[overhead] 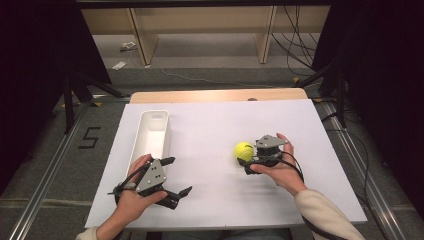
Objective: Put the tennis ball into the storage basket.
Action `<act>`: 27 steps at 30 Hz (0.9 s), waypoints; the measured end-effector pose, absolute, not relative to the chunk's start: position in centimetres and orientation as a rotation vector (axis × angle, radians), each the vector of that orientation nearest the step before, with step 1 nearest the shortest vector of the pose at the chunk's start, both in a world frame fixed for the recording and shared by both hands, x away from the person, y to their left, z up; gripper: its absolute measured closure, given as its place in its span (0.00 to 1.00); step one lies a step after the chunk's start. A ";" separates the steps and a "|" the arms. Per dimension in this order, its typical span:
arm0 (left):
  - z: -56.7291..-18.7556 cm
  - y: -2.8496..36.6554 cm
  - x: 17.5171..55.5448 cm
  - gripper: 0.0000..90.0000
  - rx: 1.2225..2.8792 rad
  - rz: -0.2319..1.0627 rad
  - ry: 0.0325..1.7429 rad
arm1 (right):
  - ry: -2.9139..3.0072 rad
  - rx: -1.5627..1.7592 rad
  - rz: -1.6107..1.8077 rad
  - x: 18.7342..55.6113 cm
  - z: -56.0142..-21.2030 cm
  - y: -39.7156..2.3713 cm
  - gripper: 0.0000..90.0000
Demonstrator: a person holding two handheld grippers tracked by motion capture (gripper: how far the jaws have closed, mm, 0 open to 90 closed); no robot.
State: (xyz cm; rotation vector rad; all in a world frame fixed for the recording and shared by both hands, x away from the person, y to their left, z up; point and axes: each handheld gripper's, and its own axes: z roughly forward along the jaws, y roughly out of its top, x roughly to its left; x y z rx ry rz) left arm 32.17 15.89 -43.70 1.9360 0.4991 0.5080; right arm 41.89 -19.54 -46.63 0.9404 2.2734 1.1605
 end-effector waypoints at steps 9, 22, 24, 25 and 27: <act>-43.7 15.9 32.2 0.00 1.937 0.506 0.499 | 2.285 0.964 1.141 42.9 -47.3 -18.8 0.07; -43.7 15.9 32.1 0.00 1.936 0.506 0.497 | 2.313 0.985 1.108 43.9 -48.2 -18.0 0.07; -43.7 15.9 32.1 0.00 1.936 0.506 0.497 | 2.310 0.996 1.113 44.1 -48.3 -17.9 0.08; -43.7 15.9 32.1 0.00 1.936 0.507 0.498 | 2.307 1.003 1.115 44.1 -48.4 -17.8 0.08; -43.7 15.9 32.1 0.00 1.935 0.507 0.498 | 2.304 1.017 1.113 44.4 -48.6 -17.7 0.09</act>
